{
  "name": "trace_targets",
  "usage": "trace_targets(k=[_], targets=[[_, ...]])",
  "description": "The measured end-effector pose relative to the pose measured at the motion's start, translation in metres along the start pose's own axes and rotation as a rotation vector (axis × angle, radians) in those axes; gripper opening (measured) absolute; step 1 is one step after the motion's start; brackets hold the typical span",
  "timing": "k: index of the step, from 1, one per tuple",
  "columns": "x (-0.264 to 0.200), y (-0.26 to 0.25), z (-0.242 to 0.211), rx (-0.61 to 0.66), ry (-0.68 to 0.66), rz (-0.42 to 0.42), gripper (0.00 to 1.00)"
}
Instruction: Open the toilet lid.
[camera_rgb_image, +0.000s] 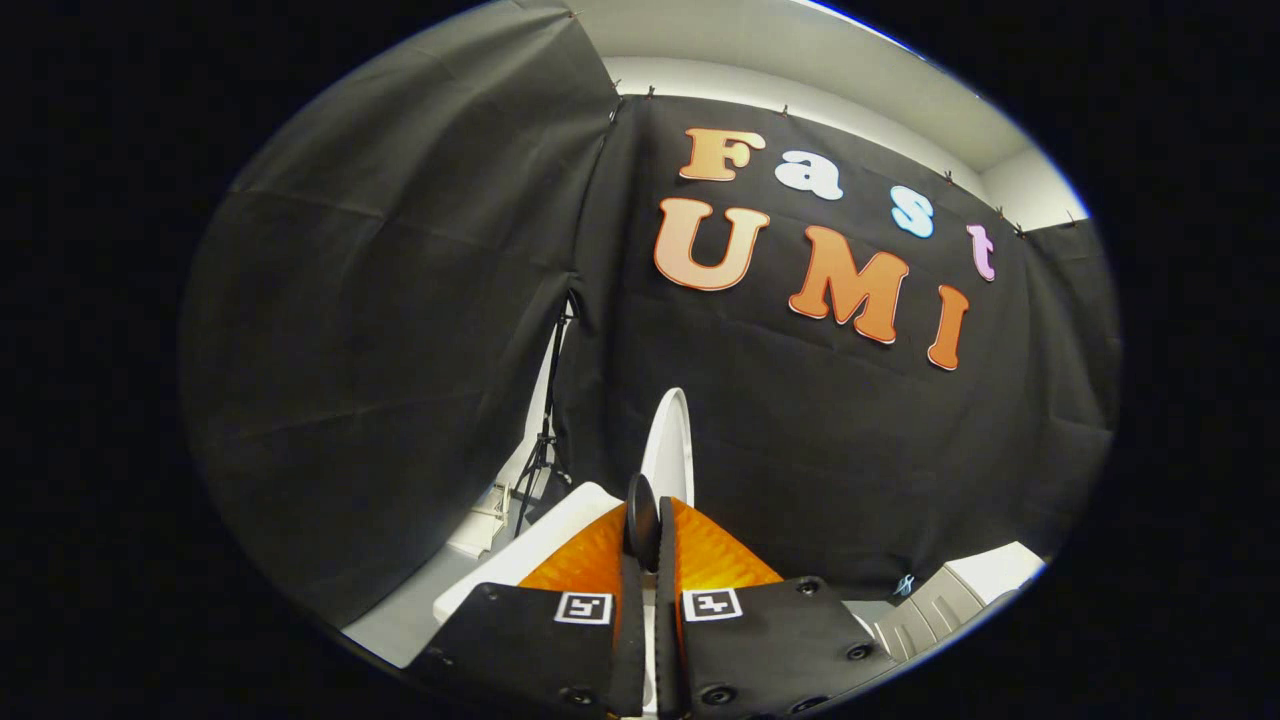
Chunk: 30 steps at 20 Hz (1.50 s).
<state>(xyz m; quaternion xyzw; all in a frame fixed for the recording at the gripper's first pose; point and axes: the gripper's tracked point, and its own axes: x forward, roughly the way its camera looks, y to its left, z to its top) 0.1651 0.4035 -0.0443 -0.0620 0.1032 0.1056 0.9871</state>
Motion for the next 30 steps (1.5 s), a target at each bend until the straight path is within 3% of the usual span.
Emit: trace_targets(k=[5,8,9,10,15,23,30], targets=[[-0.001,-0.005,0.022,0.029,-0.039,0.024,0.19],[-0.003,-0.020,0.055,0.000,-0.118,0.017,0.31],[-0.008,-0.023,0.063,0.006,-0.130,0.018,0.42],[-0.011,-0.029,0.071,0.009,-0.146,0.014,0.42],[-0.034,-0.091,0.109,0.030,-0.226,-0.047,0.88],[-0.063,-0.218,0.109,0.132,-0.239,-0.098,0.98],[-0.090,-0.327,0.067,0.214,-0.198,-0.177,0.98]])
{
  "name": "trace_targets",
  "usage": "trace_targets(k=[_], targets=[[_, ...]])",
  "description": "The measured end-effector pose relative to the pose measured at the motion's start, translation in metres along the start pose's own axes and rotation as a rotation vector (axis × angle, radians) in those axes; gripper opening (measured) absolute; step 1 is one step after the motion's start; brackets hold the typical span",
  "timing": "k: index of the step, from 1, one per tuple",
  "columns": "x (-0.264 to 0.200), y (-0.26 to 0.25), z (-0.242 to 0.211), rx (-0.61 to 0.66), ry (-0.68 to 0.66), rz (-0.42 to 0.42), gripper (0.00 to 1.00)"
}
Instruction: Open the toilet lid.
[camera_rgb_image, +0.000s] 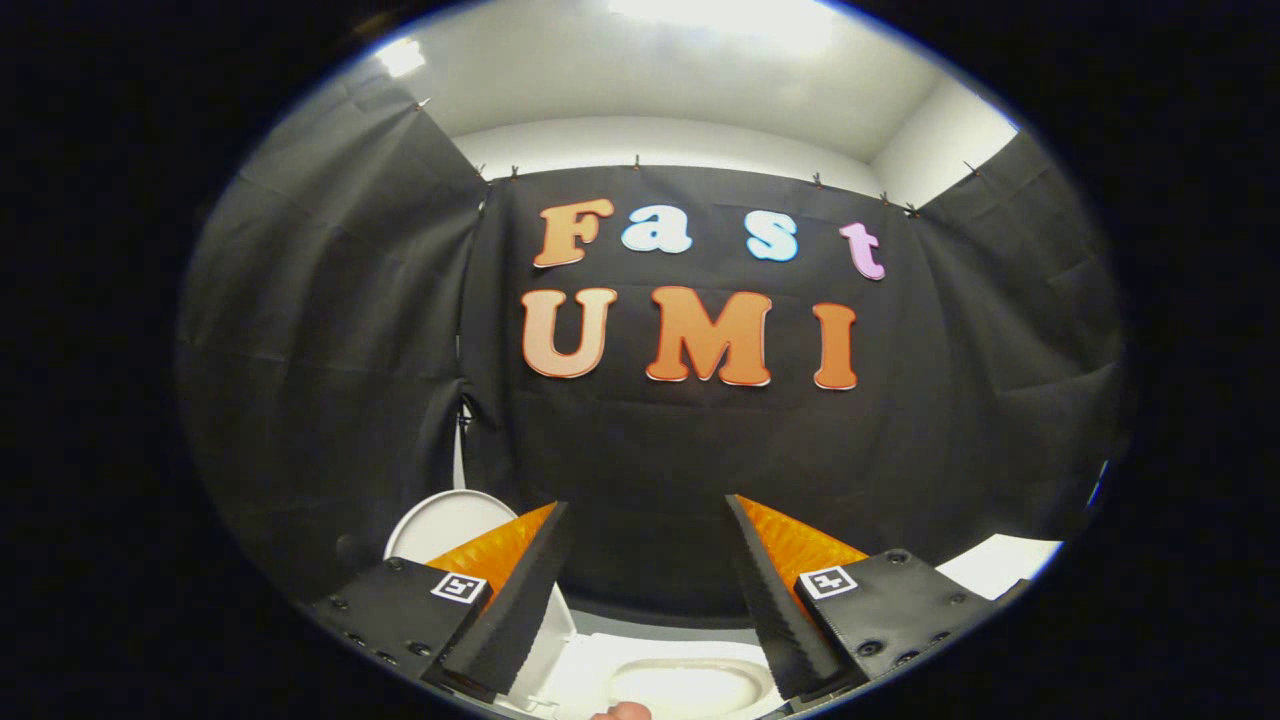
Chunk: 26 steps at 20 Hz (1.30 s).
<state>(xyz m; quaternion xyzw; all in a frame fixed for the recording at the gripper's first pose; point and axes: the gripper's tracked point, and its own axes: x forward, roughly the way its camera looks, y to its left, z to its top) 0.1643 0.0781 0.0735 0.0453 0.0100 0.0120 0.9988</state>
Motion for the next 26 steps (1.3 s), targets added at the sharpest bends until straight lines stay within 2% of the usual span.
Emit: trace_targets(k=[6,12,16,19,23,26], targets=[[-0.026,-0.076,-0.041,-0.042,0.048,-0.091,0.98],[-0.068,-0.111,-0.097,0.004,0.081,-0.110,0.98],[-0.104,-0.132,-0.125,-0.012,0.091,-0.115,0.98],[-0.123,-0.135,-0.131,0.007,0.084,-0.090,0.98],[-0.134,-0.139,-0.145,-0.062,0.108,-0.079,0.98],[-0.137,-0.119,-0.144,-0.073,0.116,-0.061,0.98]])
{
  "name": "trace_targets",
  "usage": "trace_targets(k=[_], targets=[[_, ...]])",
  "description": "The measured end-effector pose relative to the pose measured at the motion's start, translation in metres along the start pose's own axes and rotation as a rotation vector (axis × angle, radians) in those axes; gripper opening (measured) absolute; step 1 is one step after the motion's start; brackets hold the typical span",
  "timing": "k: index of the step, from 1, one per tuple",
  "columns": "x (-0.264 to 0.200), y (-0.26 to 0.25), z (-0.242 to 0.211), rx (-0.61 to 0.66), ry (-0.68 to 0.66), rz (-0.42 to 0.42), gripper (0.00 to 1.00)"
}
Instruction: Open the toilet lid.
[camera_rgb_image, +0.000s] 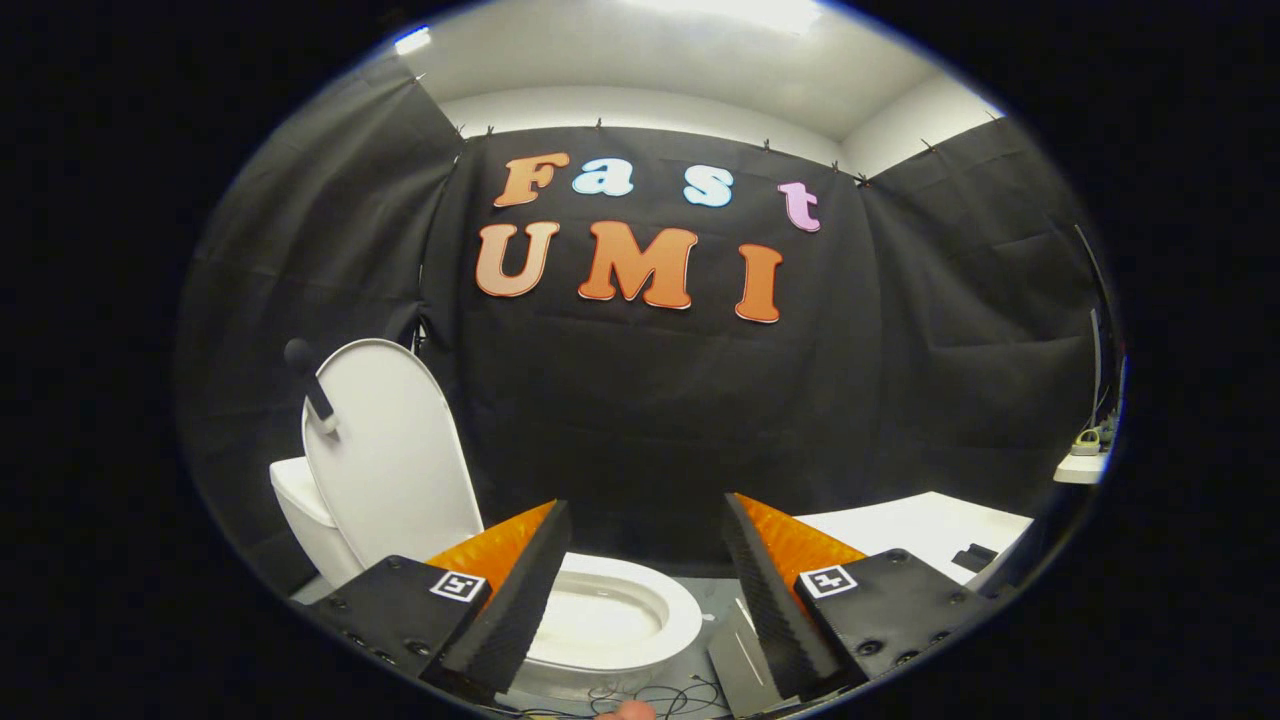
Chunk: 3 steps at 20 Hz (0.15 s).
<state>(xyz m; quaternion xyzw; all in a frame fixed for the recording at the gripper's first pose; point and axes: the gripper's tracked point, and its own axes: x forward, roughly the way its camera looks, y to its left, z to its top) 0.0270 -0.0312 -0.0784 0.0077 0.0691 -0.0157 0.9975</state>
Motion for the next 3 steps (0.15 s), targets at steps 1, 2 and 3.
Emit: trace_targets(k=[1,2,3], targets=[[-0.001,0.007,0.005,-0.003,-0.010,0.007,0.98],[-0.001,0.013,0.008,-0.001,-0.017,0.012,0.98],[-0.001,0.019,0.009,0.005,-0.020,0.018,0.98]])
